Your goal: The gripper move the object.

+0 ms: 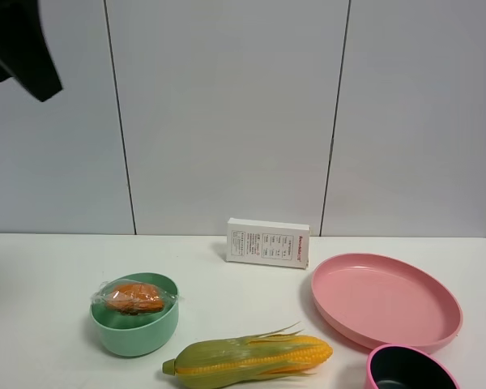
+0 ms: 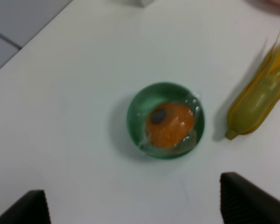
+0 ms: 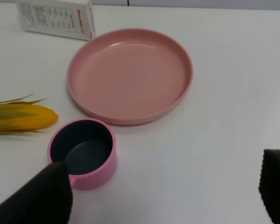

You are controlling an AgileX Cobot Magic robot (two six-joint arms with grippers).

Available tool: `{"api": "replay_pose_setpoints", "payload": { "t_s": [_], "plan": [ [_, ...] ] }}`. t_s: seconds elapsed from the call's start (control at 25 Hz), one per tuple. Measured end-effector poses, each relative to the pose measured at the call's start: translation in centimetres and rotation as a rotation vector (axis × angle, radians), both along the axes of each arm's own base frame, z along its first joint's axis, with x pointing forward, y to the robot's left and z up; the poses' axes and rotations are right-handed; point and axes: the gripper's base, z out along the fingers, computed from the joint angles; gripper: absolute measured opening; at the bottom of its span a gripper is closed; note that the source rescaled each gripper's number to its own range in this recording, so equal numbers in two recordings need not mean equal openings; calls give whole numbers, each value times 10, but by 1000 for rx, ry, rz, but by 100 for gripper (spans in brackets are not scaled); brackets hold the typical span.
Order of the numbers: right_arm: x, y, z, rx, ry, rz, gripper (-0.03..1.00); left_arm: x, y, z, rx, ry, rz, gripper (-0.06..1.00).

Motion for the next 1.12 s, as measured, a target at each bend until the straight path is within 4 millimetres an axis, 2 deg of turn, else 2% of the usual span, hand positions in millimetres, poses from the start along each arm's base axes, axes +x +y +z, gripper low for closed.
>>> {"api": "replay_pose_setpoints", "payload": {
  "t_s": [0.04,0.08,0.12,0.24,0.36,0.44,0.56,0.64,0.76,0.96,1.12],
  "plan": [
    [0,0,0,0,0,0,100,-10,10,-2,-12,-11,26,71],
    [0,0,0,0,0,0,100,-10,10,-2,-12,-11,26,71],
    [0,0,0,0,0,0,100,-28,31,-8,-29,-35,92,71],
    [0,0,0,0,0,0,100,-66,61,-16,-68,-92,198,71],
    [0,0,0,0,0,0,100,-105,84,-28,-90,-147,309,72],
    [0,0,0,0,0,0,100,-132,95,-34,-100,-200,380,79],
    [0,0,0,0,0,0,100,-167,102,-41,-102,-253,470,88],
    [0,0,0,0,0,0,100,-188,104,-49,-100,-278,521,90],
    [0,0,0,0,0,0,100,-210,102,-61,-119,-325,584,91],
    [0,0,0,0,0,0,100,-227,95,-90,-181,-351,645,91],
    [0,0,0,0,0,0,100,-231,93,-116,-203,-329,659,91]
  ]
}}
